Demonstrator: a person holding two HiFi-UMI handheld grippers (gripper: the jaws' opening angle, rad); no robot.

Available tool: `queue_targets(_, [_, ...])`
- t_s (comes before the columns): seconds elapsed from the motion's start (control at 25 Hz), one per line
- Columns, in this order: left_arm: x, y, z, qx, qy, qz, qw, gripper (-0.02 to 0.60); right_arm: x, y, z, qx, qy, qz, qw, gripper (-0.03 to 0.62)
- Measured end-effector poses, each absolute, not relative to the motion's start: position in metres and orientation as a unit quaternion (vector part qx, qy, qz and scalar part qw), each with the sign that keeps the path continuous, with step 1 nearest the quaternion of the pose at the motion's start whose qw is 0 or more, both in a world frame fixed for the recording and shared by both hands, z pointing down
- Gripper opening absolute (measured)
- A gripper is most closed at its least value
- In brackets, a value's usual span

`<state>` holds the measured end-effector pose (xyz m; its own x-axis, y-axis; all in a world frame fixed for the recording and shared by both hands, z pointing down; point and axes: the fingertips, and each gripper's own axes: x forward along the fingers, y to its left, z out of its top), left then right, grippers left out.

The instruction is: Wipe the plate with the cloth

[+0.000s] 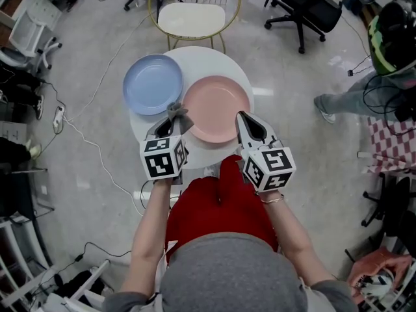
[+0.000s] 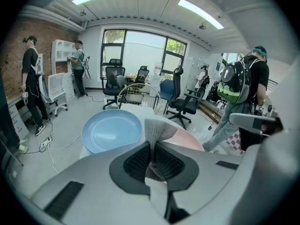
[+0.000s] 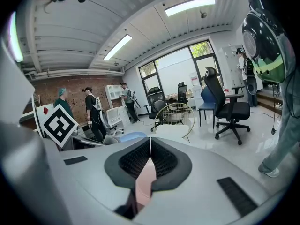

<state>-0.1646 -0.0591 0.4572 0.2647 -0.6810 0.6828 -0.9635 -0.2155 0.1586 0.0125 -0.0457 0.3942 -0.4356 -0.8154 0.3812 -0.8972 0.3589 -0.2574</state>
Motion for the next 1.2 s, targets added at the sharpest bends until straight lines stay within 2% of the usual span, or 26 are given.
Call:
queue_targets(0.48, [-0.171, -0.036, 0.388, 0.778, -0.562, 0.184, 0.211, 0.034, 0.017, -0.022, 0.350, 0.543, -0.819, 0.176, 0.056, 0.029])
queue_targets(1.2, [-0.161, -0.009, 0.312, 0.803, -0.573, 0.106, 0.128, 0.034, 0.008, 0.004, 0.280, 0.517, -0.852, 0.080, 0.016, 0.028])
